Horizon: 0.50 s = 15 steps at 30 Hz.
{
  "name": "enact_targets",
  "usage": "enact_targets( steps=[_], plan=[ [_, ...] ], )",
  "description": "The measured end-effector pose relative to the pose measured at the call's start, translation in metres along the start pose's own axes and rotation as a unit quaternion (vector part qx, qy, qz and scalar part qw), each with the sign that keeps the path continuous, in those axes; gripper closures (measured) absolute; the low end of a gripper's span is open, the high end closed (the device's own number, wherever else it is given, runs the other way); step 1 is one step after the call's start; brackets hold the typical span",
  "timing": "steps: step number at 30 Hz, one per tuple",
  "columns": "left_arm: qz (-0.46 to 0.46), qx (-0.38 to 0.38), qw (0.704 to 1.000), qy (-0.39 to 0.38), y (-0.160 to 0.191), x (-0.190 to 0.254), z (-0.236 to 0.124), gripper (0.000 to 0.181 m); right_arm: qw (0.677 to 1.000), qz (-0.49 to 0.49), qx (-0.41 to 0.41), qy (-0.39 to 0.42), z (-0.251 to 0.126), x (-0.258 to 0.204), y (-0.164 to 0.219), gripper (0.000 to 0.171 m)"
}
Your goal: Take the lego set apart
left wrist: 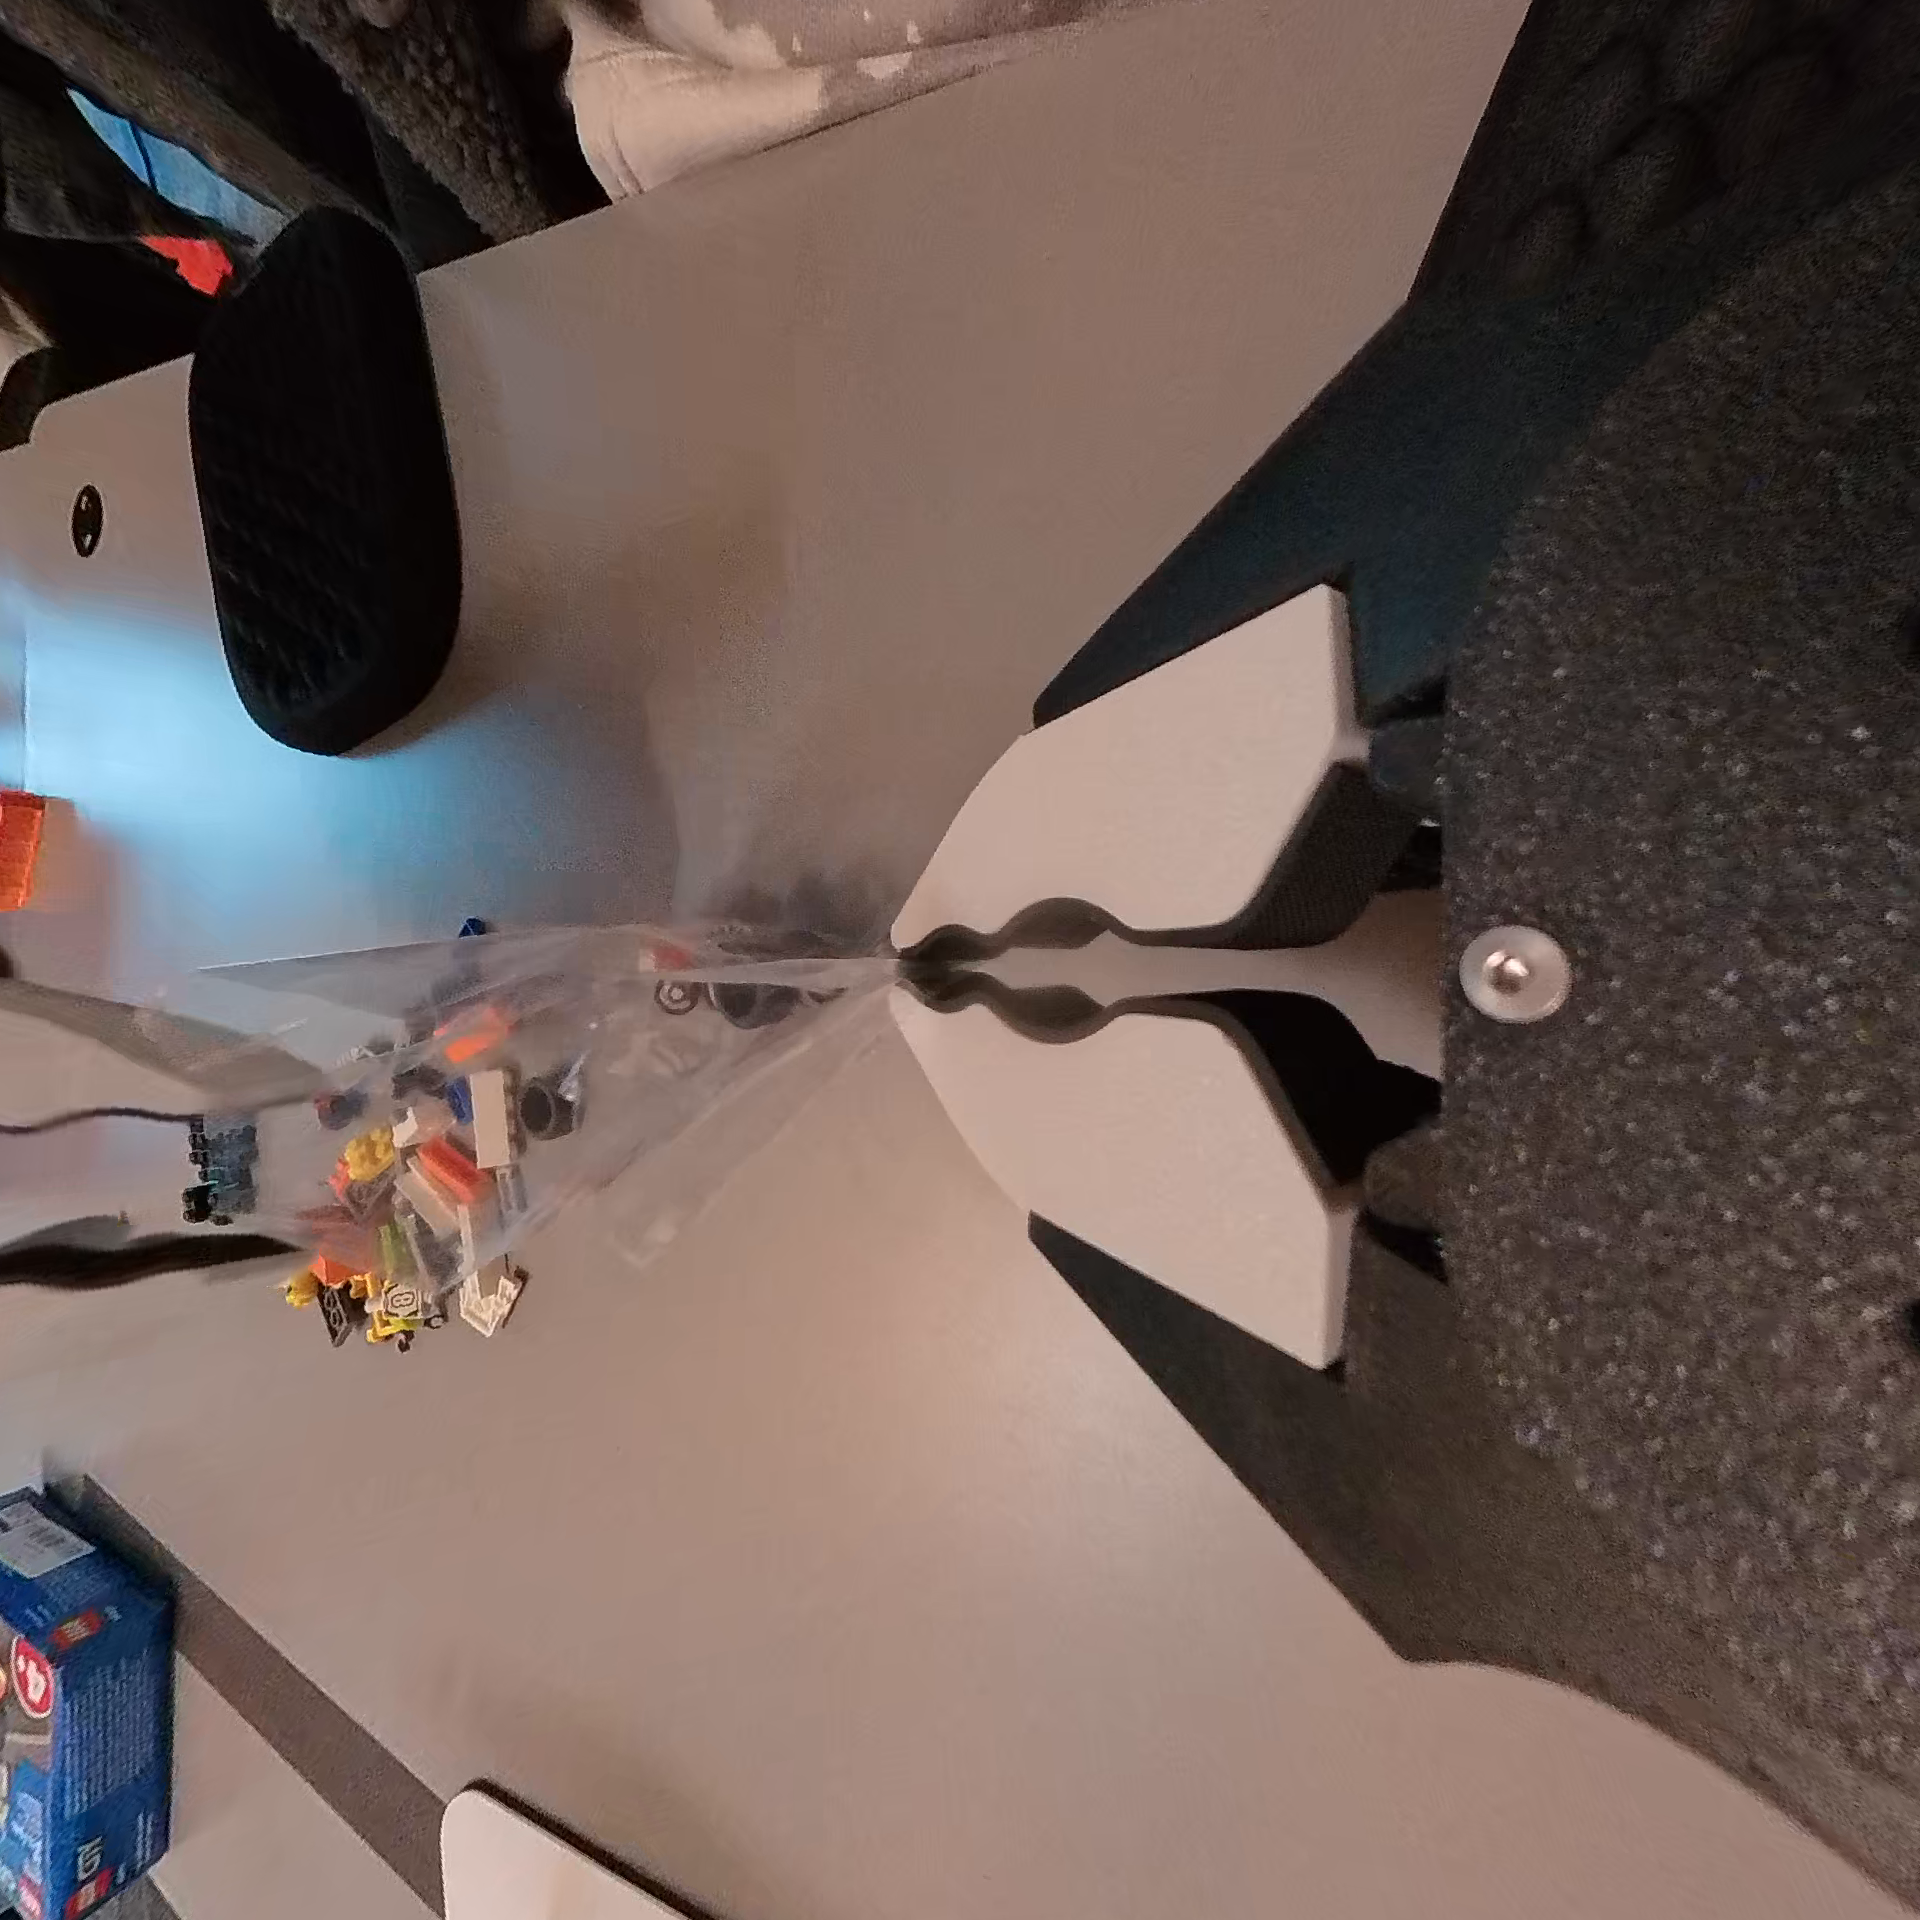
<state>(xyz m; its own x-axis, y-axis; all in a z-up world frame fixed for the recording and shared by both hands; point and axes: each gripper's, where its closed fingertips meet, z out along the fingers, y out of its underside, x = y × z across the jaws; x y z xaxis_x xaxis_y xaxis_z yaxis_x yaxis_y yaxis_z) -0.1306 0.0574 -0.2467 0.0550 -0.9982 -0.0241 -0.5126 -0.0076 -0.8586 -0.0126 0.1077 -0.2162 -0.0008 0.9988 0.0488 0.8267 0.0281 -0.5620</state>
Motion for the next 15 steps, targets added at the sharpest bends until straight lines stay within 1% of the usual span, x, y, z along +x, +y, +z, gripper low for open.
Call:
enact_targets(
  steps=[4, 6, 7, 9, 10, 11, 13, 15],
  plan=[
    [0.003, -0.001, 1.000, -0.001, 0.000, 0.000, -0.001, 0.180, 0.996, 0.045, -0.081, -0.017, 0.035, 0.003, 0.059, 0.140],
    [0.002, 0.000, 1.000, -0.001, 0.000, 0.001, -0.001, 0.180, 0.994, 0.057, -0.089, -0.021, 0.046, 0.002, 0.072, 0.143],
    [0.002, 0.000, 1.000, 0.000, 0.000, 0.001, -0.001, 0.180, 0.994, 0.059, -0.090, -0.018, 0.049, 0.002, 0.075, 0.151],
    [0.002, 0.000, 1.000, -0.001, 0.000, 0.001, -0.001, 0.180, 0.994, 0.055, -0.093, -0.014, 0.049, 0.003, 0.077, 0.151],
    [0.002, 0.000, 1.000, -0.001, 0.001, 0.001, -0.001, 0.180, 0.994, 0.050, -0.093, -0.009, 0.047, 0.003, 0.074, 0.151],
    [0.002, 0.001, 1.000, -0.001, 0.001, 0.001, -0.001, 0.180, 0.996, 0.046, -0.073, -0.011, 0.041, 0.002, 0.064, 0.151],
    [0.002, 0.001, 1.000, -0.001, 0.001, 0.001, -0.001, 0.180, 0.999, 0.034, -0.008, -0.011, 0.021, -0.001, 0.026, 0.151],
    [0.003, 0.001, 1.000, 0.000, 0.001, 0.002, -0.001, 0.180, 0.999, 0.002, 0.053, -0.005, -0.006, -0.006, -0.017, 0.151]
  ],
)
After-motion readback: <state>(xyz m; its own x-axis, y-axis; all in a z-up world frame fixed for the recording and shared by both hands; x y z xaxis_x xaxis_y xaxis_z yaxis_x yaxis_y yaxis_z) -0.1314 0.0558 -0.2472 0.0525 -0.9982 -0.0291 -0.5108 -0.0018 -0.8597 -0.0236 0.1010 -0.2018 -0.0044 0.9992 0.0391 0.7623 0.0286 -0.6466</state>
